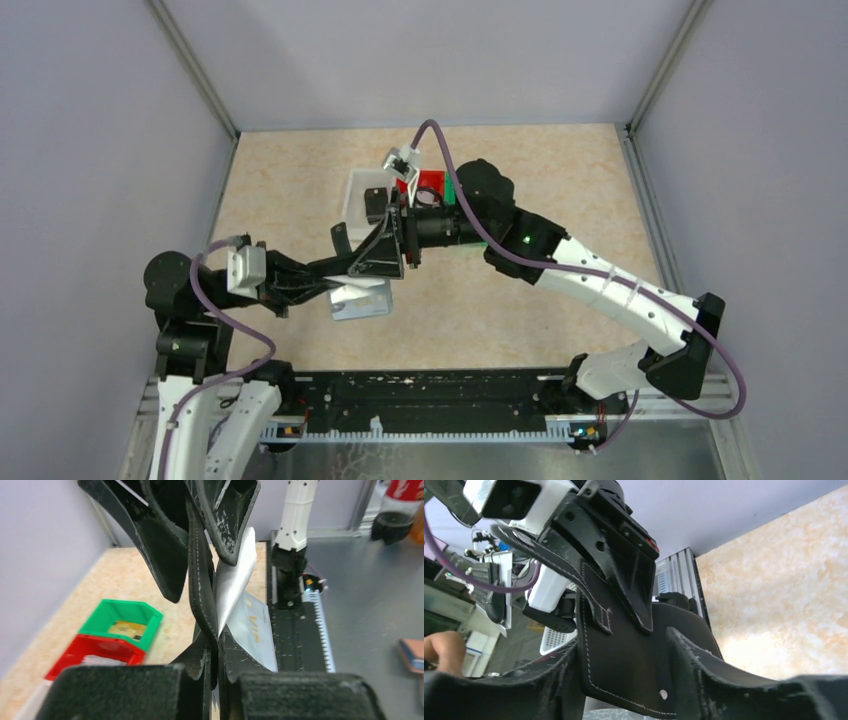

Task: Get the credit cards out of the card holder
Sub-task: Open the card holder.

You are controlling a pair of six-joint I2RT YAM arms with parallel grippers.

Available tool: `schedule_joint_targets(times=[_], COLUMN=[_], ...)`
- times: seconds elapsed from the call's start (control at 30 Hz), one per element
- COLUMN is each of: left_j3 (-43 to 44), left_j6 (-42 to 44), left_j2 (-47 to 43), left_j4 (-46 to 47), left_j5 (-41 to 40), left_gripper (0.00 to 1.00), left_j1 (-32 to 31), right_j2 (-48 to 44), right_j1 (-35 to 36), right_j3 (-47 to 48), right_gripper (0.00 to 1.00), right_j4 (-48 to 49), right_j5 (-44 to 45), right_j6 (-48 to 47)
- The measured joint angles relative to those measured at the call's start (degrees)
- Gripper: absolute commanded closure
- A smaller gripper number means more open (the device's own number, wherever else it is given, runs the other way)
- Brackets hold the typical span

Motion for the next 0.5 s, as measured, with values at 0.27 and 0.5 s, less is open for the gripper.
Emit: schedule_joint_targets(times=[0.27,0.5], left_j3=[-0.2,-1.9], left_j6=[-21.1,-40.4], left_j2=[4.5,6.9], left_j4=[8.5,19.2], left_j5=[1.6,1.0], left_gripper=[1.00,1.00], left_j1=[0.0,0.0], right_j2=[-1.3,-11.3], right_j1=[-2.3,-3.7], right_j3=[1.2,-8.1], right_gripper=[0.30,0.21], right_j4=[-0.2,3.3], right_j5=[0.0,-0.5], right_j6=[-0.5,-2.1])
